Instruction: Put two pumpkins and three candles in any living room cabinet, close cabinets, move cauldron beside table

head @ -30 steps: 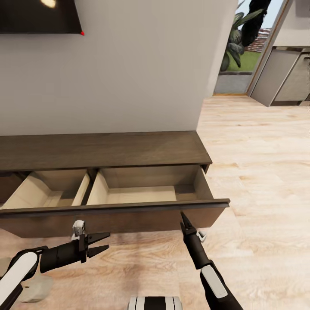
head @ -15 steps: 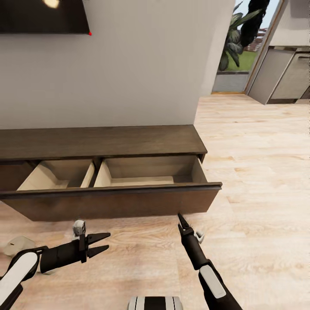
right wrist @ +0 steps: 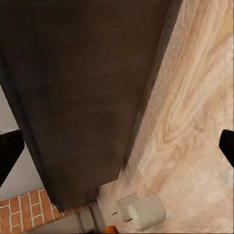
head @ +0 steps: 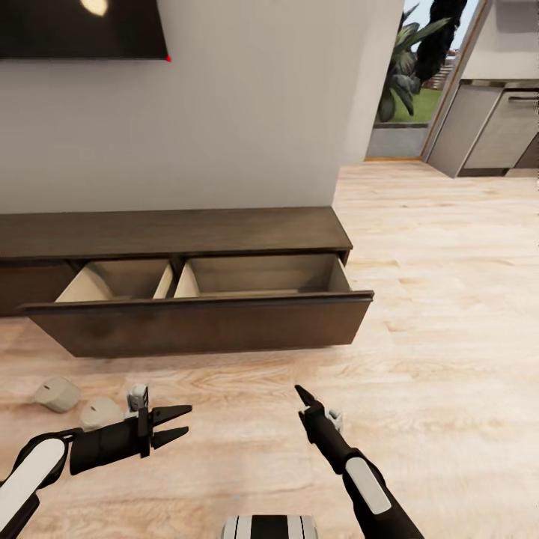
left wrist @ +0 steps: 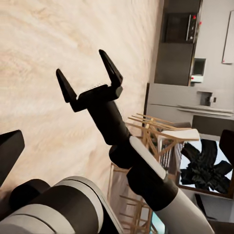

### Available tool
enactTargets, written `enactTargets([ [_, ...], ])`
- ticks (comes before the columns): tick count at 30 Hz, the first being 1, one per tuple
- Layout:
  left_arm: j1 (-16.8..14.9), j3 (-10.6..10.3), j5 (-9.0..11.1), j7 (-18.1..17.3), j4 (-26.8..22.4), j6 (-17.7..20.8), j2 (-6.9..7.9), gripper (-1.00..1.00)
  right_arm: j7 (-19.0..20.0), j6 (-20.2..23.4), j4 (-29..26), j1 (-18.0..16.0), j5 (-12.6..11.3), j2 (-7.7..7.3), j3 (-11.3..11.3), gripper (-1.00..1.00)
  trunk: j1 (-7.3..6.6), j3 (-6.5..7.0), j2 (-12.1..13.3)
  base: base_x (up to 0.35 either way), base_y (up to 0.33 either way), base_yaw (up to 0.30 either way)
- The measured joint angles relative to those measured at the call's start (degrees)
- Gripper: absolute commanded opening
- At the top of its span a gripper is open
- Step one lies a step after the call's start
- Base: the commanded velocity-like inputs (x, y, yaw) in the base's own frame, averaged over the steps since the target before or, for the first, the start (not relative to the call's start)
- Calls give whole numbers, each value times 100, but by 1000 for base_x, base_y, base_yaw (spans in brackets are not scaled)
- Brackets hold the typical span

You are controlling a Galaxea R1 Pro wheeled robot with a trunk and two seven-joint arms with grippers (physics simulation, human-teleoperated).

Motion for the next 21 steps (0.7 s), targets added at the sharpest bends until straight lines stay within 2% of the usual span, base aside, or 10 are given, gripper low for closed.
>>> enactTargets([
  [4, 0, 8, -75, 128, 5, -6, 7, 100, -615, 186, 35, 3, 23, -18, 13, 100, 0, 0, 0, -57, 0, 0],
  [6, 0, 36, -117, 258, 16, -7, 16, 100, -776, 213, 35, 38, 16, -38, 10, 100, 0, 0, 0, -19, 0, 0],
  [8, 0, 81, -144, 553, 23, -9, 17, 100, -911, 363, 14, 60, 19, -63, 6, 100, -3, 21, 1, -6, 0, 0],
  [10, 0, 101, -146, 905, 22, -4, 14, 100, -967, 670, 13, 67, 47, -111, 8, 100, -8, 66, 4, -2, 0, 0],
  [12, 0, 83, -145, 1250, 21, -1, 11, 100, -995, 824, 23, 103, 56, -270, 8, 100, -13, 110, 6, 0, 0, 0],
  [13, 0, 77, -141, 1298, 21, -1, 11, 100, -994, 836, 24, 138, 56, -300, 9, 100, -16, 132, 8, 0, 0, 0],
  [15, 0, 62, -148, 1492, 22, 0, 11, 100, -976, 873, 20, 421, 54, -385, 0, 100, -21, 176, 10, 0, 0, 0],
  [17, 0, 47, -147, 1804, 27, 0, 11, 100, -958, 893, 9, 683, 53, -457, -19, 100, -26, 221, 13, 0, 0, 0],
  [21, 0, 40, -145, 2314, 77, 0, 9, 100, -947, 890, 34, 825, 49, -509, -31, 100, -36, 309, 18, 0, 0, 0],
])
